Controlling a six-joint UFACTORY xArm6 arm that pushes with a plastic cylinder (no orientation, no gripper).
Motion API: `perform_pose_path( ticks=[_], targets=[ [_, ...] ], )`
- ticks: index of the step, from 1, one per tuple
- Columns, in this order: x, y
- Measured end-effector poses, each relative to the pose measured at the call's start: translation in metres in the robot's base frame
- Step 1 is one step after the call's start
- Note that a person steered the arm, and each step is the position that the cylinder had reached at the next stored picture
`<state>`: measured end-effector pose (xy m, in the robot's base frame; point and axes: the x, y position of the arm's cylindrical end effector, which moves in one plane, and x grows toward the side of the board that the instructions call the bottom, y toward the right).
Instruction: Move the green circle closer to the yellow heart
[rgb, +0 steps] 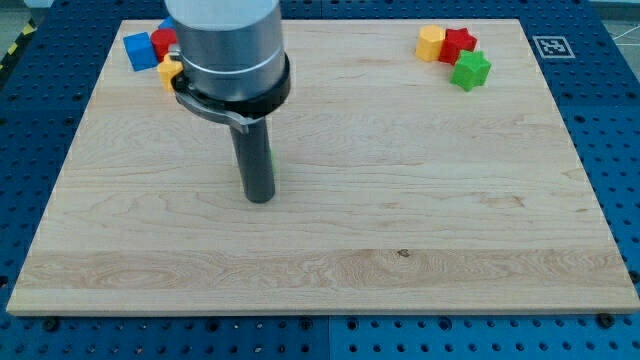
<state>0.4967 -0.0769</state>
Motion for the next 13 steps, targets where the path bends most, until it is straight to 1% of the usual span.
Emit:
perform_pose_path(
  ticks=[1,3,4,5,6,7,8,9,11,13],
  targets=[
    [-0.022,-0.013],
    [-0.091,-0.036],
    [-0.108,-0.05],
    [-0.068,-0.058],
    [0.01,-0.06],
    [0.051,-0.039],
    [0.013,0.012],
    [-0.045,0.042],
    [-0.075,0.041],
    [-0.104,0.029]
  ],
)
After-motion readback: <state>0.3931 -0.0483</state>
